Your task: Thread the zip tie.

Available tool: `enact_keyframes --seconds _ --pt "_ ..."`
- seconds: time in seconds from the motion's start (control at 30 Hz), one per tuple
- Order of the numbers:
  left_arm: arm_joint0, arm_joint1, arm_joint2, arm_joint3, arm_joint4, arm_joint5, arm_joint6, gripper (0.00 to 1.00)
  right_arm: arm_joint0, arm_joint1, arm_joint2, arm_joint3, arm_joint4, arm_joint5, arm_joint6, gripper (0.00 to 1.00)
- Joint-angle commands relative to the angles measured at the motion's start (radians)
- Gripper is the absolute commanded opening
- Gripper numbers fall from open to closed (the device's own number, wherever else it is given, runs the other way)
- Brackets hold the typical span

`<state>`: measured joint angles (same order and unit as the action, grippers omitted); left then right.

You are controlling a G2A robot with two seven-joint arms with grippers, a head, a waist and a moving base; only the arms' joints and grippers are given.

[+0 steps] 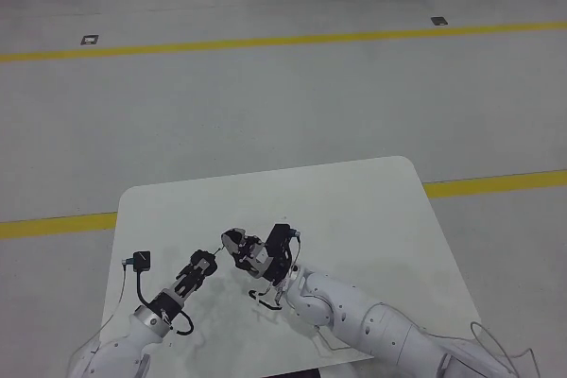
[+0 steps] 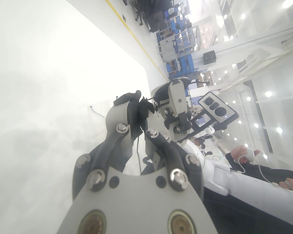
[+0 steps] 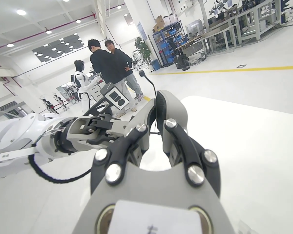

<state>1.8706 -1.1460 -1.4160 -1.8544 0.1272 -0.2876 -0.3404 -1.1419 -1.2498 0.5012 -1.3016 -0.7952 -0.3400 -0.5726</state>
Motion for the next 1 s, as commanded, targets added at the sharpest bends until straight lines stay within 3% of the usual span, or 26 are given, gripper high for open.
enact_keyframes --seconds 0.0,0.67,0.97 --pt "0.0 0.0 0.0 0.0 0.0 0.0 0.0 0.0 0.004 -0.001 -0.004 0.006 0.003 0.0 -0.001 0.0" --pt "0.0 0.0 0.0 0.0 0.0 0.0 0.0 0.0 0.031 -0.012 -0.033 0.041 0.021 0.0 -0.019 0.0" --pt "-0.022 0.001 0.016 0.015 -0.004 0.014 0.011 0.0 0.037 -0.012 -0.039 0.048 0.025 0.0 -0.025 0.0"
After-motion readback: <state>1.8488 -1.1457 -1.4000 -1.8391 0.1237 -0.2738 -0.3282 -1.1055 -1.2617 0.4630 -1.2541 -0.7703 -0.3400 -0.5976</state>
